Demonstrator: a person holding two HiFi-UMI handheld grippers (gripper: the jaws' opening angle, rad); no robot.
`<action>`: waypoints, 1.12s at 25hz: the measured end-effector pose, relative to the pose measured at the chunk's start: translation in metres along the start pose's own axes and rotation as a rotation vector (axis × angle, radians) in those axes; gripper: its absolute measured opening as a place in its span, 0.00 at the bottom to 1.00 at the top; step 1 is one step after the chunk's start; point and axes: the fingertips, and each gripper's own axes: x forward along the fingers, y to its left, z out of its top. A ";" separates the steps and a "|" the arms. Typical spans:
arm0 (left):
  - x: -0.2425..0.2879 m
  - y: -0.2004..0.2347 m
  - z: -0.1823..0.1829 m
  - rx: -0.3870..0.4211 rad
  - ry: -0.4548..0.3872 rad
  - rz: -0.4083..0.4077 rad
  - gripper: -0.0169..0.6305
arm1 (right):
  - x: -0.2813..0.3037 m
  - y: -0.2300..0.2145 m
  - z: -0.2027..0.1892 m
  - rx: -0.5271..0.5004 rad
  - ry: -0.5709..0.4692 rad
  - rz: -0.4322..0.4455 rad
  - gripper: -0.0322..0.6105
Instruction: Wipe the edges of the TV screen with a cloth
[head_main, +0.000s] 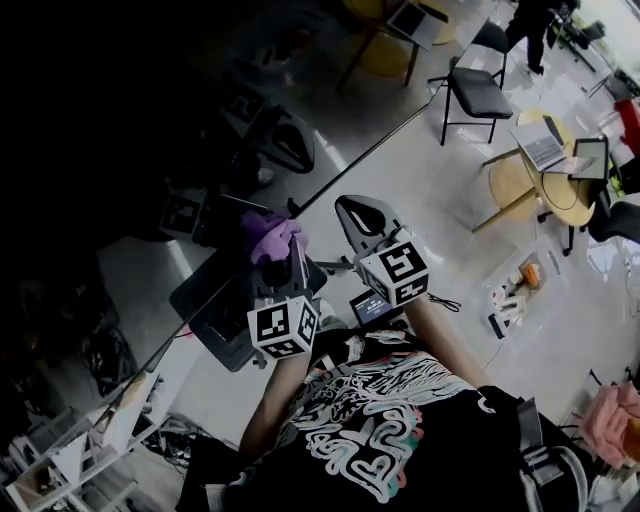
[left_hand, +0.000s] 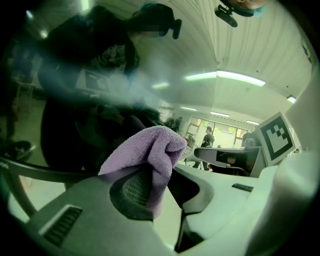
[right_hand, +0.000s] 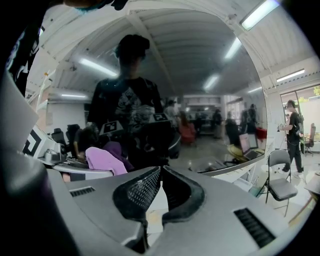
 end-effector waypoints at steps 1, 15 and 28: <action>0.002 -0.003 0.000 0.005 0.000 0.003 0.16 | 0.000 -0.004 -0.001 0.003 -0.002 0.007 0.10; 0.061 -0.052 0.006 0.042 -0.001 0.140 0.16 | 0.000 -0.092 0.004 0.001 -0.012 0.175 0.10; 0.087 -0.075 0.009 0.052 -0.018 0.261 0.16 | -0.006 -0.137 0.000 -0.022 -0.012 0.292 0.10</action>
